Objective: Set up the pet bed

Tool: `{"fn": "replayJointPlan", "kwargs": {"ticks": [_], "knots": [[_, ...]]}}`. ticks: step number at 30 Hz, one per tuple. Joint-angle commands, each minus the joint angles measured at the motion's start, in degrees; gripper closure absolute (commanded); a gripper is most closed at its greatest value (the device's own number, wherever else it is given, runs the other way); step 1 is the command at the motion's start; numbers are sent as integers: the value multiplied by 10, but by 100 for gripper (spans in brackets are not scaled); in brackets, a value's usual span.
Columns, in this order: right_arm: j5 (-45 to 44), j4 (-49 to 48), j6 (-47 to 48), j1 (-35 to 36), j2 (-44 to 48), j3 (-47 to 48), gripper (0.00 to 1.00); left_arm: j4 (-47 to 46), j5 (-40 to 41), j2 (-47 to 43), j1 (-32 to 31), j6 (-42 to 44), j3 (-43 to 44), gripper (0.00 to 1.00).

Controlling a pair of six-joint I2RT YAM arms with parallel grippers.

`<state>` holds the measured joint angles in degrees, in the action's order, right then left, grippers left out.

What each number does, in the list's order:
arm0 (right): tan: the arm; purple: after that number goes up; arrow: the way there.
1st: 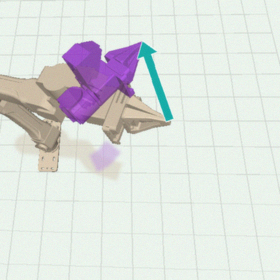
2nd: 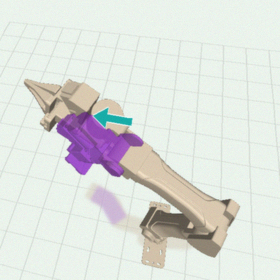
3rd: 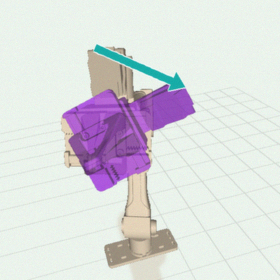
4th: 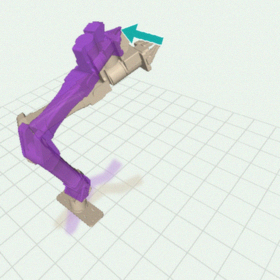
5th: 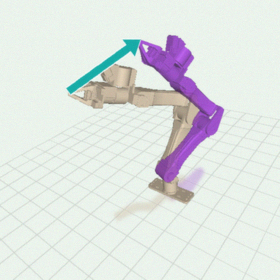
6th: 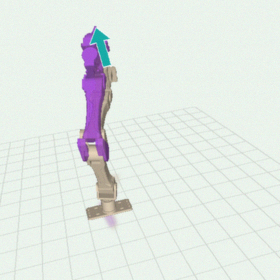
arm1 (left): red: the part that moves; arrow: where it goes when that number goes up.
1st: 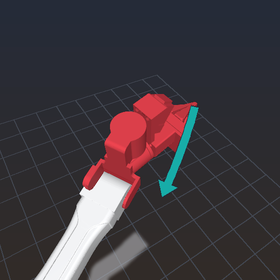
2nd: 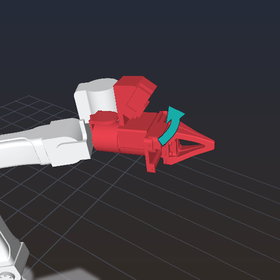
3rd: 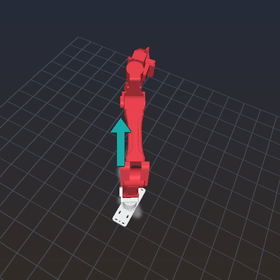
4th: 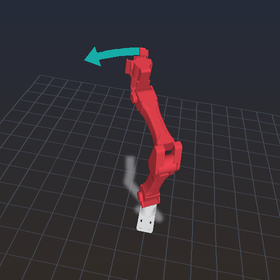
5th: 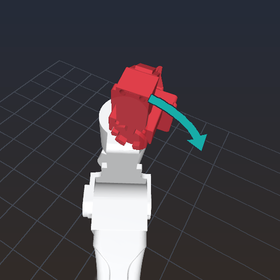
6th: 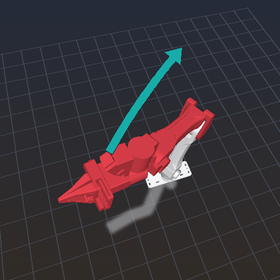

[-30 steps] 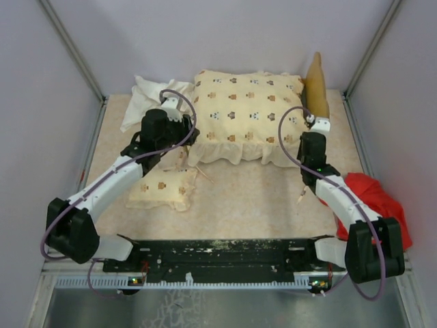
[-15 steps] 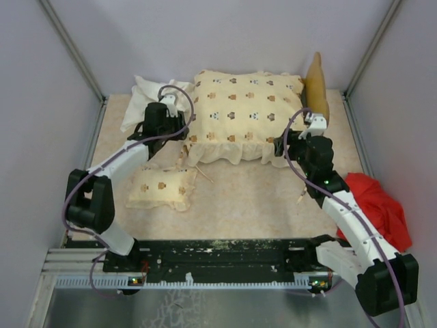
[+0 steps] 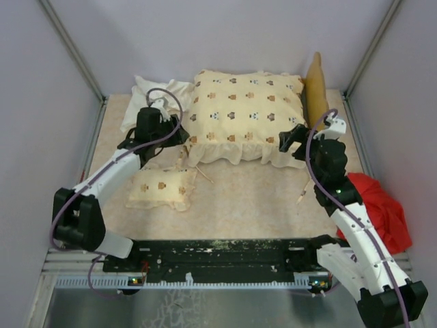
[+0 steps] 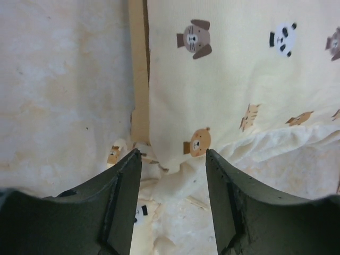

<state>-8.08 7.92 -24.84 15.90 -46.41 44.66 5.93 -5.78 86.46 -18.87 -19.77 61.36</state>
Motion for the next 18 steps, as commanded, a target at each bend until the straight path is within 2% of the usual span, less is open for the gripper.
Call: {"fn": "replayJointPlan", "kwargs": {"ticks": [1,5,9,13,18], "knots": [[-20,-30,-42,1,30,-15,1,68,126,-72,0,-116,13,40],[-24,-35,-42,1,60,-28,2,208,271,-121,1,-259,2,35],[5,-49,-29,0,70,-31,3,344,342,-154,1,-423,-15,37],[21,-50,-34,1,52,-26,6,431,344,-163,2,-506,-35,36],[61,-56,-33,1,41,-26,9,402,297,-162,2,-544,-86,31]]}}
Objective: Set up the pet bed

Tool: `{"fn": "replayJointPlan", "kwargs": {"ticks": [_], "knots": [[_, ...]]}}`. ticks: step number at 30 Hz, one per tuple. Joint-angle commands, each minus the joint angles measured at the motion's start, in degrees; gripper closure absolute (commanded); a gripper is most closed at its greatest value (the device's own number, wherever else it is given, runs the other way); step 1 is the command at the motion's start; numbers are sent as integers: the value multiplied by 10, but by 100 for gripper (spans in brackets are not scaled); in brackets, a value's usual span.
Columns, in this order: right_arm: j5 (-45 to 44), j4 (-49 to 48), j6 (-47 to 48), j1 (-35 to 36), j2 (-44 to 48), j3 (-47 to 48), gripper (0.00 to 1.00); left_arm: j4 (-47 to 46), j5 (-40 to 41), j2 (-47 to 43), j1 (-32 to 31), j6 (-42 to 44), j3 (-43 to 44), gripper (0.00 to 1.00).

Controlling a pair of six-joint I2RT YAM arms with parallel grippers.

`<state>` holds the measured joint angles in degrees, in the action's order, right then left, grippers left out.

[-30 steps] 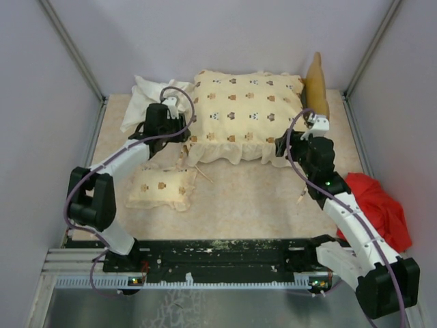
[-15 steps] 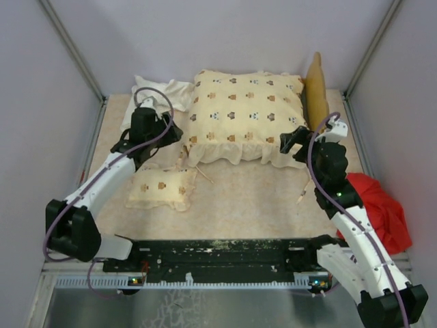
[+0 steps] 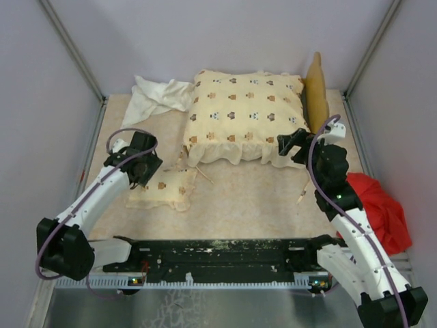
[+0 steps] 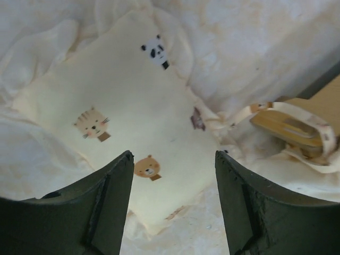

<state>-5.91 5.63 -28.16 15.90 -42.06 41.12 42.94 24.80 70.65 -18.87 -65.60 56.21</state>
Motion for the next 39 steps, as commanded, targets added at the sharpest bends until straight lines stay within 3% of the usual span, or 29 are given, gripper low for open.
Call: {"fn": "replayJointPlan", "kwargs": {"ticks": [1,8,10,16,17,20,27,29,32,35,39], "knots": [[49,-38,-1,1,-1,5,10,22,-21,0,2,-91,-44,31],[93,-47,-29,1,-24,-3,16,8,-39,74,3,-142,-89,34],[109,-49,-32,1,-32,-7,18,11,-39,106,2,-149,-94,46],[168,-50,-19,6,-62,-3,27,70,-38,137,2,-134,-59,98],[162,-51,-16,13,-63,-6,28,79,-34,134,2,-130,-50,100],[136,-57,-13,35,-67,-20,30,71,-31,111,1,-81,-29,100],[121,-34,-4,68,-65,15,32,-107,-21,-8,-39,148,5,100],[123,-47,5,69,-49,9,33,-139,-10,-29,-41,176,12,100],[100,-53,8,69,-39,5,33,-180,-19,-39,-41,249,46,100],[99,-32,16,69,-46,25,33,-242,-80,-36,-45,348,81,100],[100,-24,20,69,-46,43,33,-288,-107,-13,-53,407,135,100]]}}
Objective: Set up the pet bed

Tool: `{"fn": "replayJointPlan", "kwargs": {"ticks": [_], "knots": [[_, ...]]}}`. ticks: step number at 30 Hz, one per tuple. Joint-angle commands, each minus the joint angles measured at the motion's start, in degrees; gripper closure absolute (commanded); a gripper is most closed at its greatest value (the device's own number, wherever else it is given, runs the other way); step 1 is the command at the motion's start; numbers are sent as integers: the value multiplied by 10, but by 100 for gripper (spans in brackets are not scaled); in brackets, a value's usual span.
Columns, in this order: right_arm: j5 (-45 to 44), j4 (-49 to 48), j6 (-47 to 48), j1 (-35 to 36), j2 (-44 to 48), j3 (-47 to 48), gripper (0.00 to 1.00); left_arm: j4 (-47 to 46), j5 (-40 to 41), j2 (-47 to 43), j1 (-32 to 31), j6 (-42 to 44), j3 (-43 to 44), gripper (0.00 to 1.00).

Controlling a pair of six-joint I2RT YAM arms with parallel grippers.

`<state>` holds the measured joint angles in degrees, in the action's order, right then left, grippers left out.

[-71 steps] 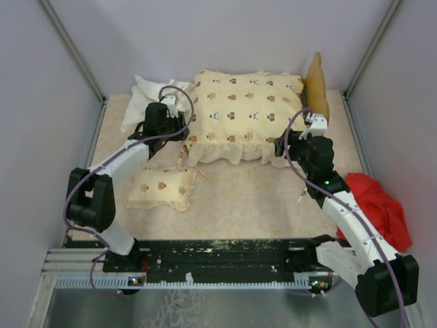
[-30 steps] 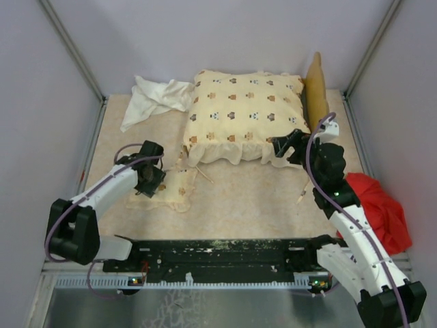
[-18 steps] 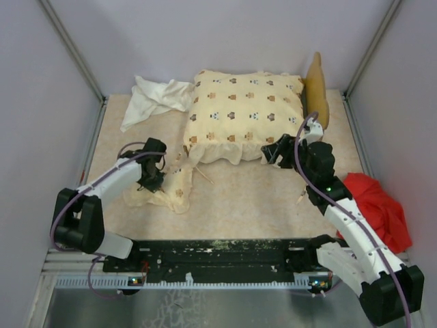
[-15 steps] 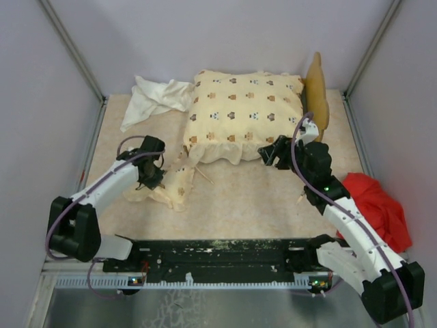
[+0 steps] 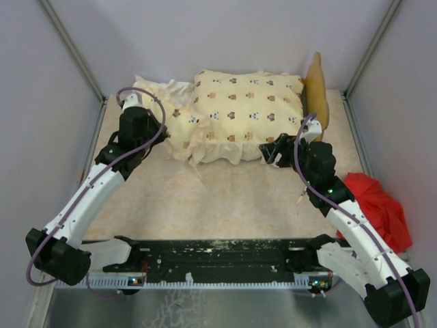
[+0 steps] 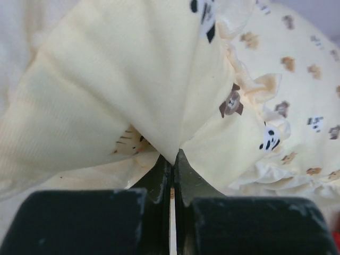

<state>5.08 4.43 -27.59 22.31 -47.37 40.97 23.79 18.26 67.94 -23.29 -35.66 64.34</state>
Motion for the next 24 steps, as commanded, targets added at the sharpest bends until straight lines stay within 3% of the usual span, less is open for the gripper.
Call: {"fn": "replayJointPlan", "kwargs": {"ticks": [1,4,10,15,24], "knots": [[-13,-10,16,5,9,47,33,-127,-47,25,-10,117,59,100],[-23,-8,19,5,14,48,33,-183,-127,59,-10,163,85,100],[-64,-7,32,5,10,45,33,-184,-257,191,-20,184,240,100],[-84,13,40,5,11,60,33,-188,-304,295,-64,213,352,99],[-97,18,42,5,14,60,33,-229,-376,443,-89,173,456,97]]}}
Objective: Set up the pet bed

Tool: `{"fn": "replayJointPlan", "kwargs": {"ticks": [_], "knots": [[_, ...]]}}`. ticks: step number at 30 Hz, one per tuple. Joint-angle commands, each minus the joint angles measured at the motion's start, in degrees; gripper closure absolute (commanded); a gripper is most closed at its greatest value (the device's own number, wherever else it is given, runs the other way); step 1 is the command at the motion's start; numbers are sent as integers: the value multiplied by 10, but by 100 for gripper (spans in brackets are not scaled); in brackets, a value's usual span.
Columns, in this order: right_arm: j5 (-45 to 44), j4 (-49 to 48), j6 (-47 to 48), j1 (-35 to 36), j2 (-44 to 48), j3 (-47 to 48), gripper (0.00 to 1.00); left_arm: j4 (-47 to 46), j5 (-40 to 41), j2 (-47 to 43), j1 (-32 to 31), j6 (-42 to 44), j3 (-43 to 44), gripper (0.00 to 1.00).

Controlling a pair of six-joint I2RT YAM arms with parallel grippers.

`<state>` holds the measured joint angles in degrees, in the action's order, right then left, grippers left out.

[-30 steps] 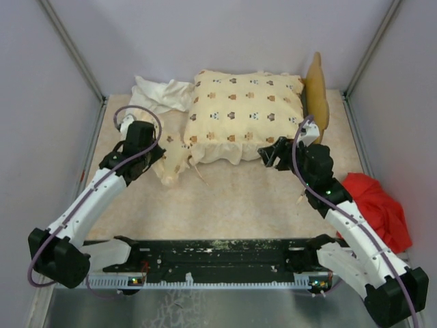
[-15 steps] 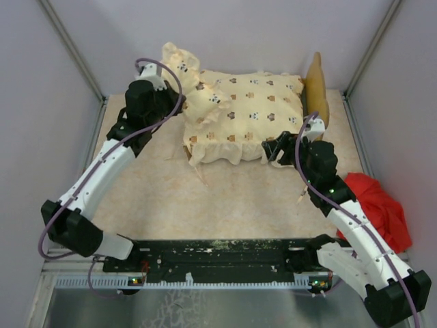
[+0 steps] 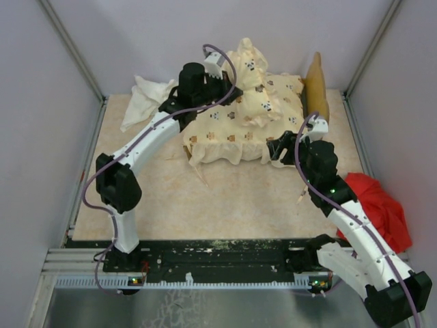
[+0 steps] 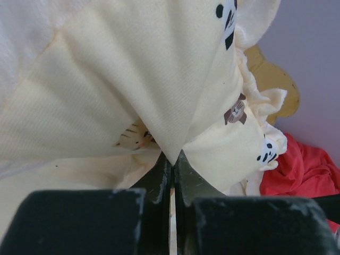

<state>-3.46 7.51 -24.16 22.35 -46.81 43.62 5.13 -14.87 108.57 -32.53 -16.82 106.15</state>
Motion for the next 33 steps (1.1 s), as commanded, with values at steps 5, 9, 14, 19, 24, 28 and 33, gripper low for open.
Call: {"fn": "replayJointPlan", "kwargs": {"ticks": [5,9,14,19,24,28,33], "knots": [[-11,-5,3,4,0,35,34,-65,-70,92,4,-24,71,95],[-19,5,3,4,-2,31,33,-68,-68,108,4,-26,78,85],[-15,3,4,4,-8,35,34,-60,-72,101,4,-22,78,63],[-14,9,39,4,-24,40,32,-22,-50,59,5,-4,72,31],[-32,14,77,4,-58,91,32,-4,-5,-33,6,20,-16,0],[12,-40,129,4,-98,123,32,19,46,-113,14,35,-91,0],[-20,-84,178,4,-174,169,30,47,87,-218,16,55,-197,0]]}}
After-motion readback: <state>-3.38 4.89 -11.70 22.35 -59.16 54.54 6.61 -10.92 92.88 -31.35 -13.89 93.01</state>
